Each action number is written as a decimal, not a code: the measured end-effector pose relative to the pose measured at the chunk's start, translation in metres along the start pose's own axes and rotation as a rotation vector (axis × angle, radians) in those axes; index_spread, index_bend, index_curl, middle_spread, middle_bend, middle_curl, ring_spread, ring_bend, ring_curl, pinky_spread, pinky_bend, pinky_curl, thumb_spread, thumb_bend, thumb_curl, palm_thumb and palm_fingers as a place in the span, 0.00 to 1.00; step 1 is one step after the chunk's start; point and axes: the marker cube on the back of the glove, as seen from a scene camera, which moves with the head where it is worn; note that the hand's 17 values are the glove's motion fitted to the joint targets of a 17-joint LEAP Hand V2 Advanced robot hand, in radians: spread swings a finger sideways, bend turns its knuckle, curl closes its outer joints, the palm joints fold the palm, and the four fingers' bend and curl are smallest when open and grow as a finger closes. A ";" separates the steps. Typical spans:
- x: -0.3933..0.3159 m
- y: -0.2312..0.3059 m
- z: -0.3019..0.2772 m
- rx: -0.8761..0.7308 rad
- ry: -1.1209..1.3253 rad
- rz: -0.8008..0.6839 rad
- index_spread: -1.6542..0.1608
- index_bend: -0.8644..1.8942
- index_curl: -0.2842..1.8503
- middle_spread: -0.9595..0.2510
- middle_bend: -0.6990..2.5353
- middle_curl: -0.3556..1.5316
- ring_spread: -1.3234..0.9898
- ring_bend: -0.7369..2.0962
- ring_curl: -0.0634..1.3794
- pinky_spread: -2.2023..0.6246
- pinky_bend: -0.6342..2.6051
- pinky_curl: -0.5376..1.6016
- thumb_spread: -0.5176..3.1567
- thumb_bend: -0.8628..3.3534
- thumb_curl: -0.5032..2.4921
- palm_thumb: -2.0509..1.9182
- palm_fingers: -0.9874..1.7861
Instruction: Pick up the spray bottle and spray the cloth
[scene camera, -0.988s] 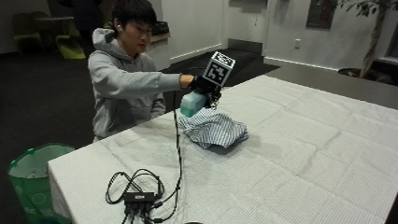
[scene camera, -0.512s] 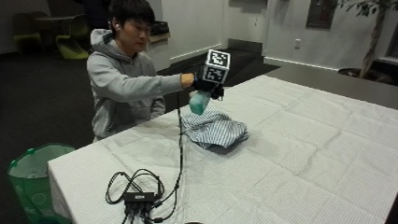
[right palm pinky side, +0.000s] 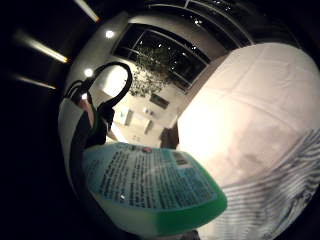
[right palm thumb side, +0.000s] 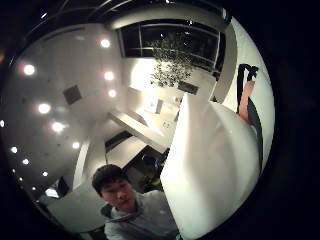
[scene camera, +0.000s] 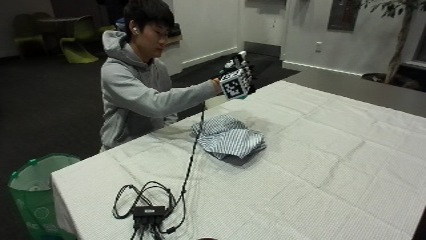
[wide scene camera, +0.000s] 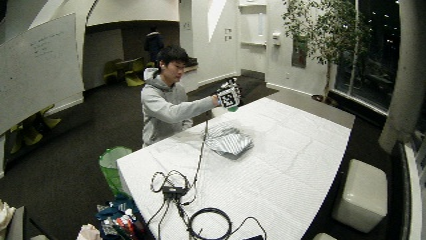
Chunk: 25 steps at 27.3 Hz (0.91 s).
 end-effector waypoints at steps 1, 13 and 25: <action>0.015 0.008 0.008 -0.054 0.037 0.001 0.82 0.50 0.40 0.75 0.43 0.46 0.50 0.46 0.37 0.69 0.30 0.45 0.16 0.20 0.41 0.76 0.84; 0.109 -0.034 0.075 0.104 0.069 0.061 0.83 0.50 0.40 0.77 0.42 0.46 0.50 0.46 0.37 0.68 0.30 0.45 0.15 0.20 0.41 0.75 0.84; 0.102 -0.013 0.054 -0.102 0.179 0.094 0.80 0.33 0.36 0.76 0.36 0.43 0.53 0.42 0.36 0.73 0.35 0.47 0.24 0.20 0.41 0.75 0.57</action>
